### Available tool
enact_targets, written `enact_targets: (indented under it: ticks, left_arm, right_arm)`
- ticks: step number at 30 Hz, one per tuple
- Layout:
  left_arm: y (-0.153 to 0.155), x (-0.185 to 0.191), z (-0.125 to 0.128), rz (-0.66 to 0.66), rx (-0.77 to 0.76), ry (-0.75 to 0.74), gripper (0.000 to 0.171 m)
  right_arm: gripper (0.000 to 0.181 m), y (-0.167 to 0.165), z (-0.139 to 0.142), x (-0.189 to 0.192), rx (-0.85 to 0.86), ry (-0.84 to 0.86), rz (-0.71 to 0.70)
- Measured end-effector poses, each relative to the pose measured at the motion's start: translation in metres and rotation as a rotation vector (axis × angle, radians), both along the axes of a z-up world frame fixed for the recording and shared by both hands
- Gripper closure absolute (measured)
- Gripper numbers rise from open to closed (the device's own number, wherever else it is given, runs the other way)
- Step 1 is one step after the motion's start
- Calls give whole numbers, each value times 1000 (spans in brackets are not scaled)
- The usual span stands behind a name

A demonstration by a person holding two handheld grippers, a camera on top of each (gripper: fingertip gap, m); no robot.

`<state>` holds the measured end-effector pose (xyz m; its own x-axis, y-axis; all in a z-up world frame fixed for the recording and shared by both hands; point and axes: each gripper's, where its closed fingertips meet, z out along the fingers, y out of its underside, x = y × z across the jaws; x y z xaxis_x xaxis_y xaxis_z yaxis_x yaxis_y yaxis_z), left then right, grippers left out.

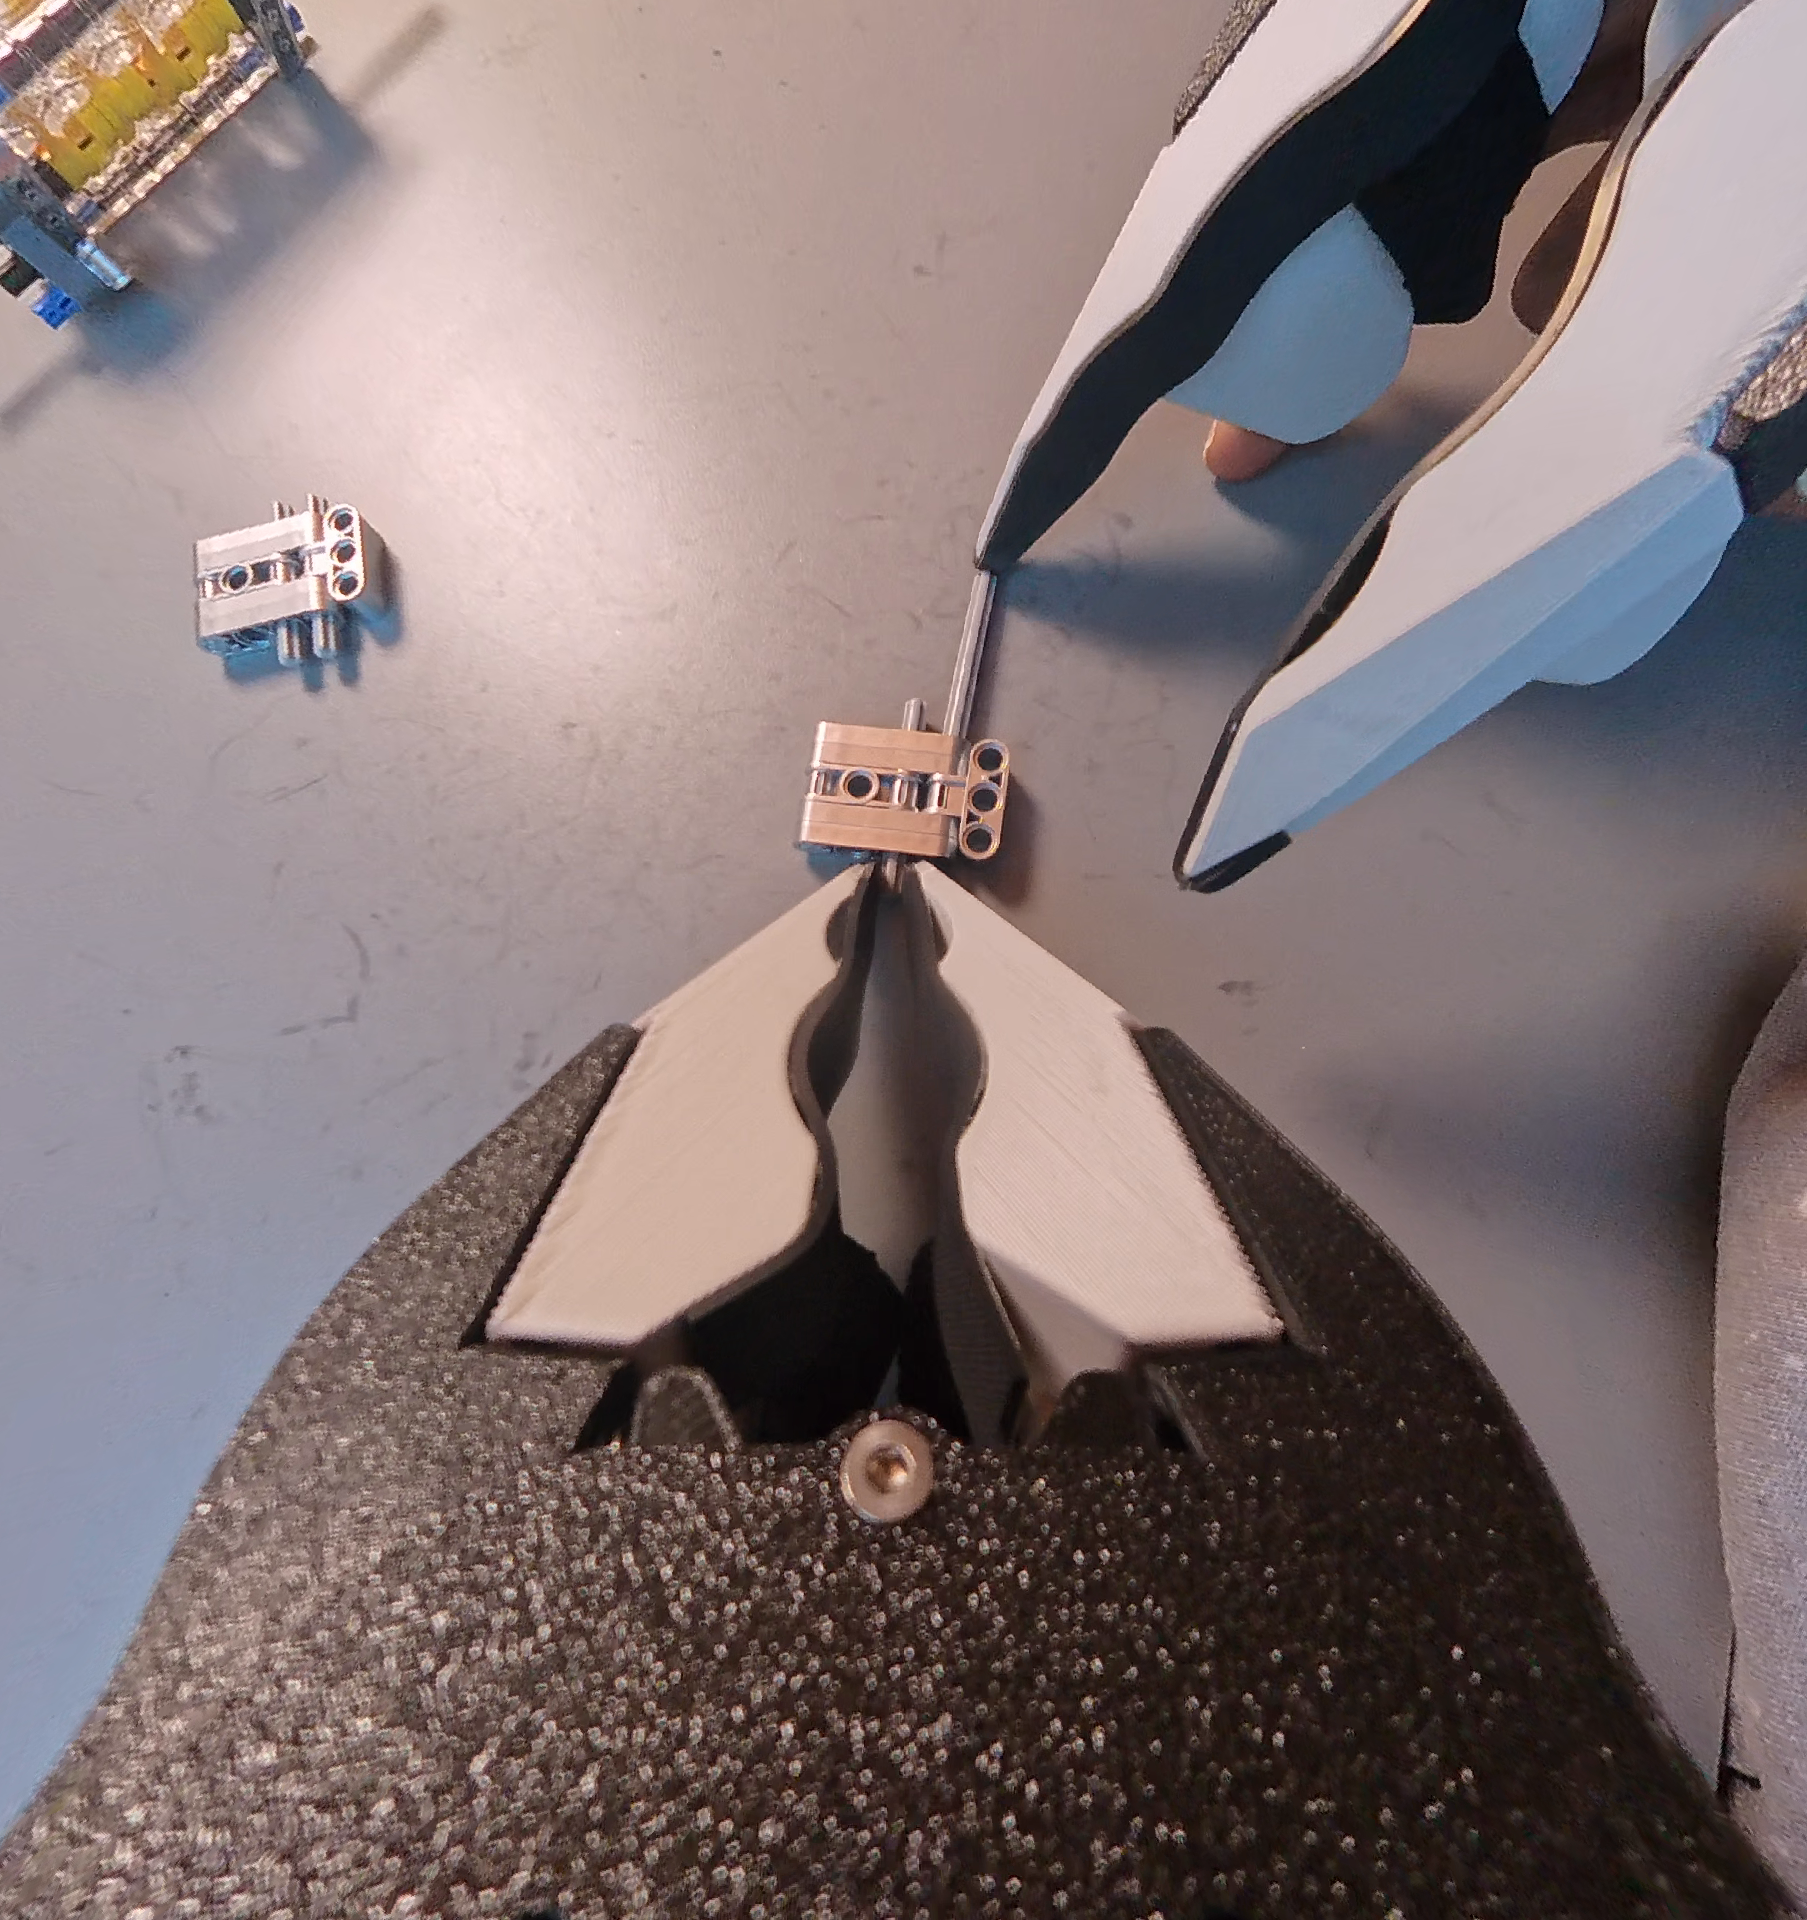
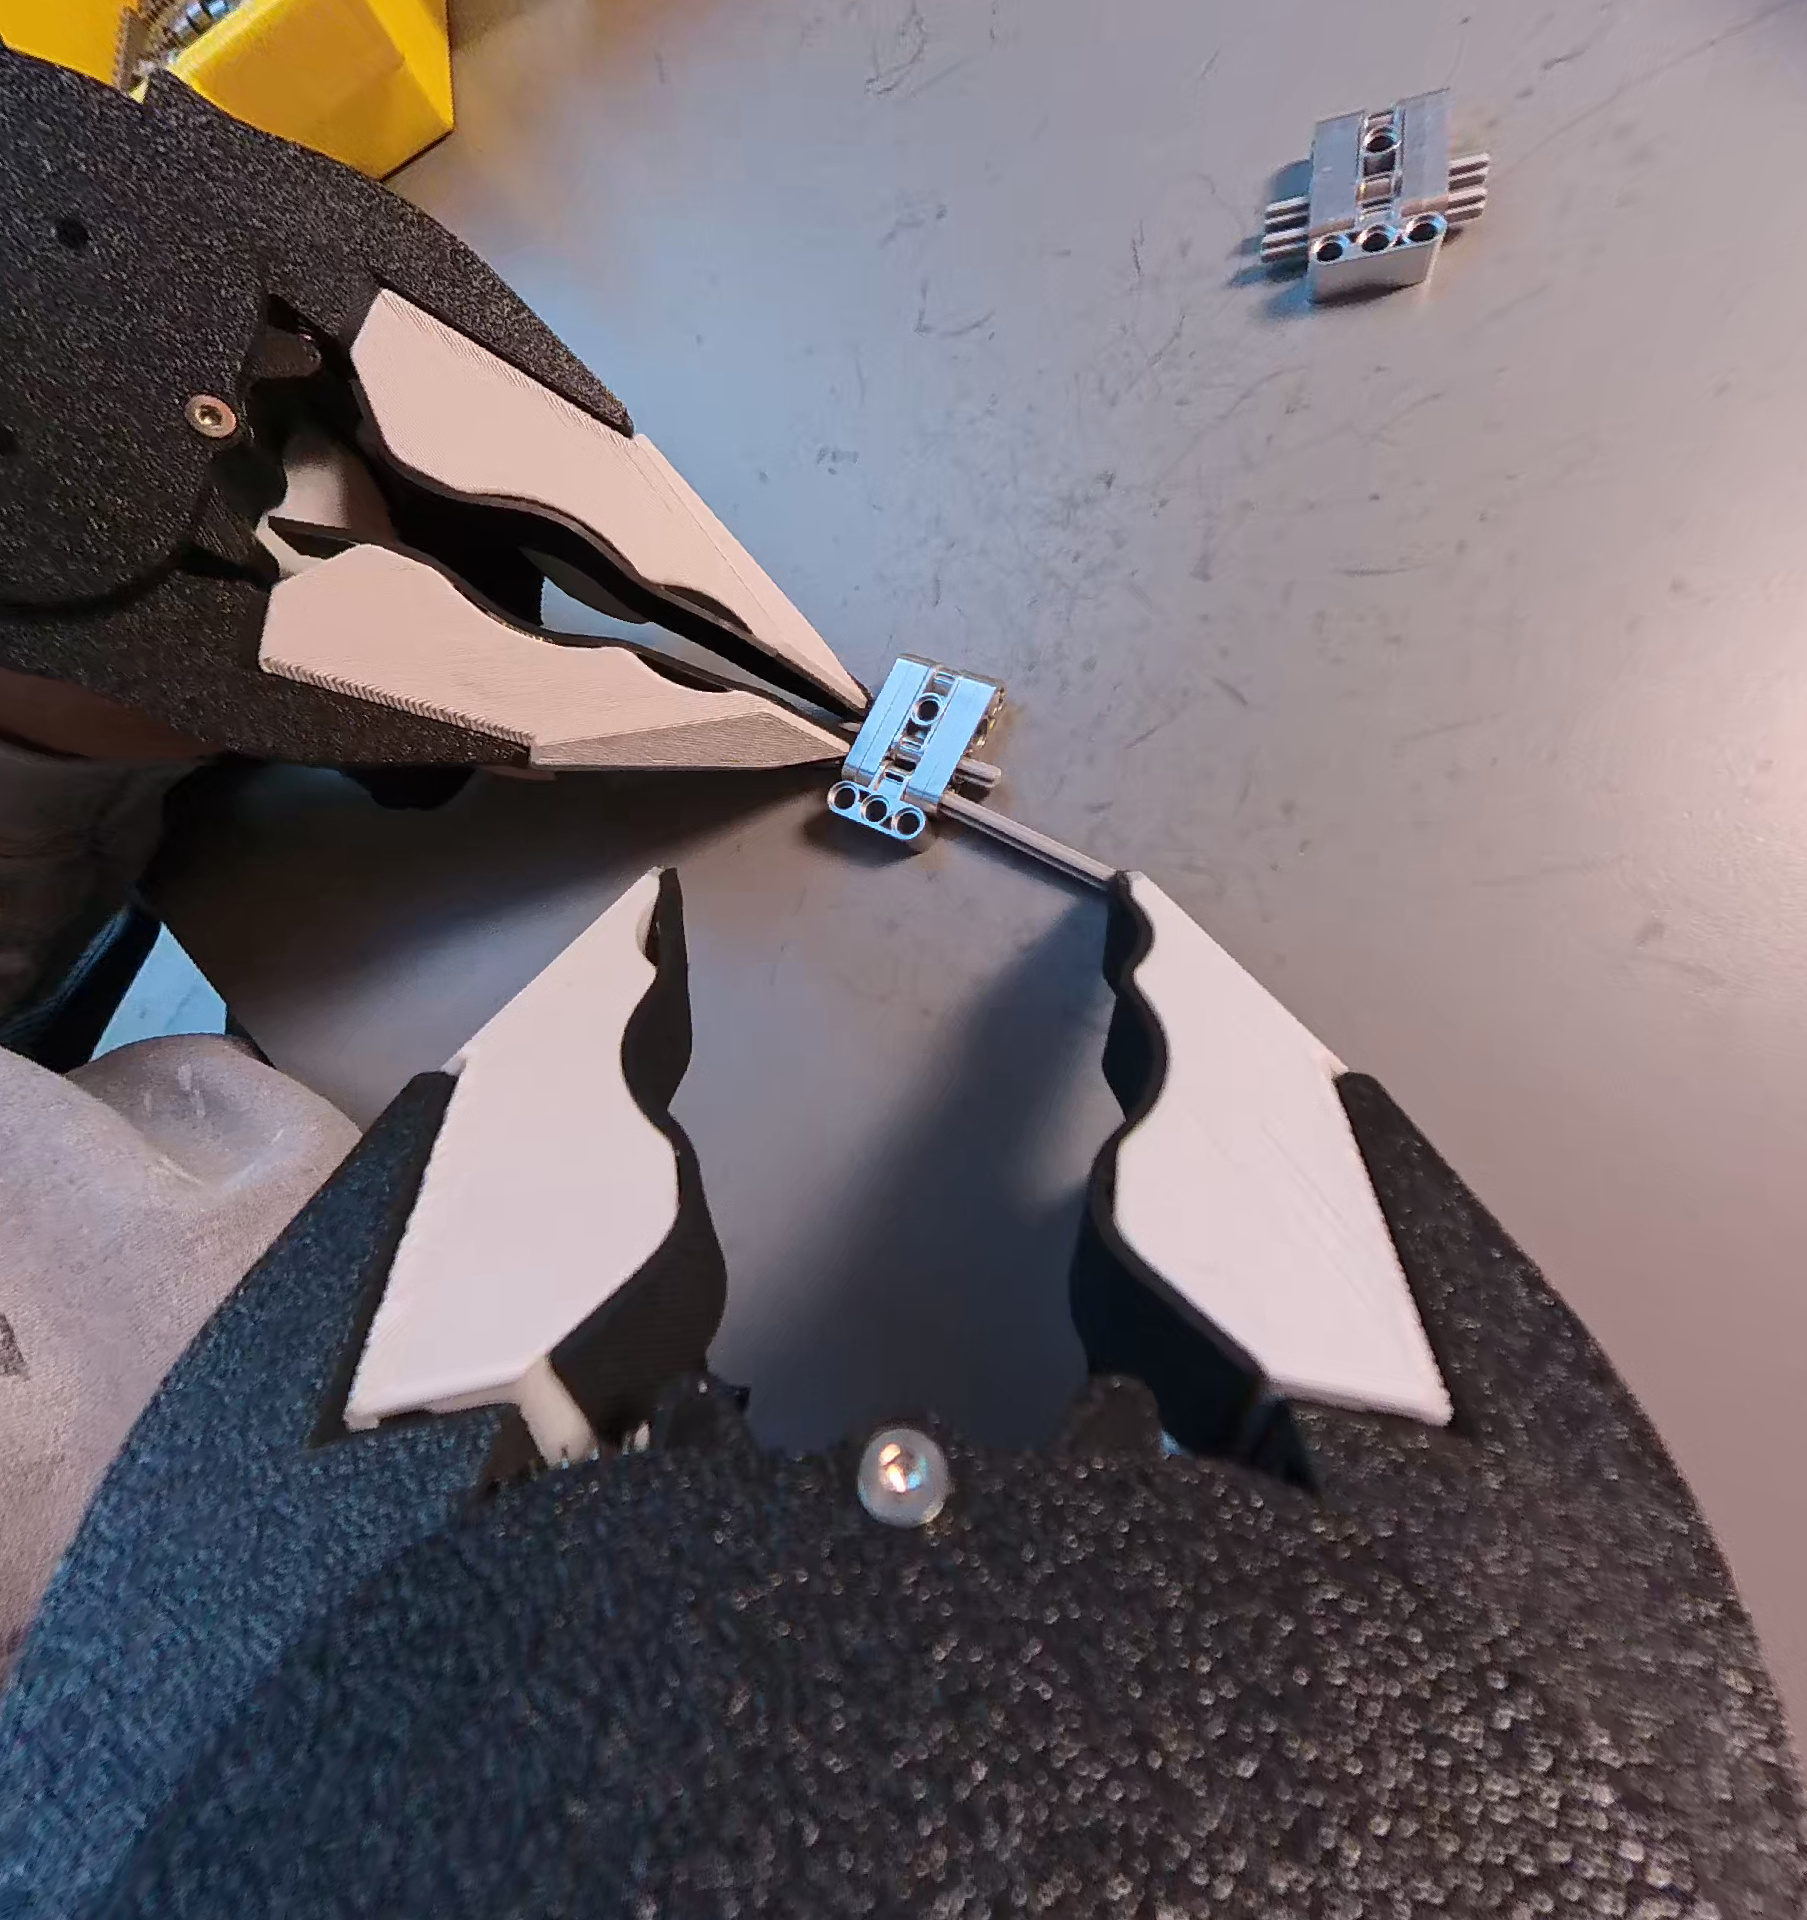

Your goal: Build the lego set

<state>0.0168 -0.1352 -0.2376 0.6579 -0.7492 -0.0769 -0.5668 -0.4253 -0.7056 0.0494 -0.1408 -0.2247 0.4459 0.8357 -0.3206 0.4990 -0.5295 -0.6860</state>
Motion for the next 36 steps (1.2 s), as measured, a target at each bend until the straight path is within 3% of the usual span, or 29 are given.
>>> enact_targets:
  ticks: [5, 19, 25, 29, 36]
  left_arm:
    - [1, 2, 0, 6, 14, 2, 170]
    - [1, 2, 0, 13, 13, 1, 169]
    - [3, 2, 0, 13, -7, -23, 168]
    - [3, -1, 3, 24, -12, -23, 164]
    - [1, -8, 30, 95, 29, -188, 147]
  right_arm:
    - [112, -10, 0, -8, -34, 24, 35]
    - [111, 4, 4, 8, 29, 20, 50]
    - [123, 24, 14, 19, 163, 8, 189]
    - [130, 33, 9, 20, 255, -46, 357]
    - [131, 30, -2, 15, 216, -82, 522]
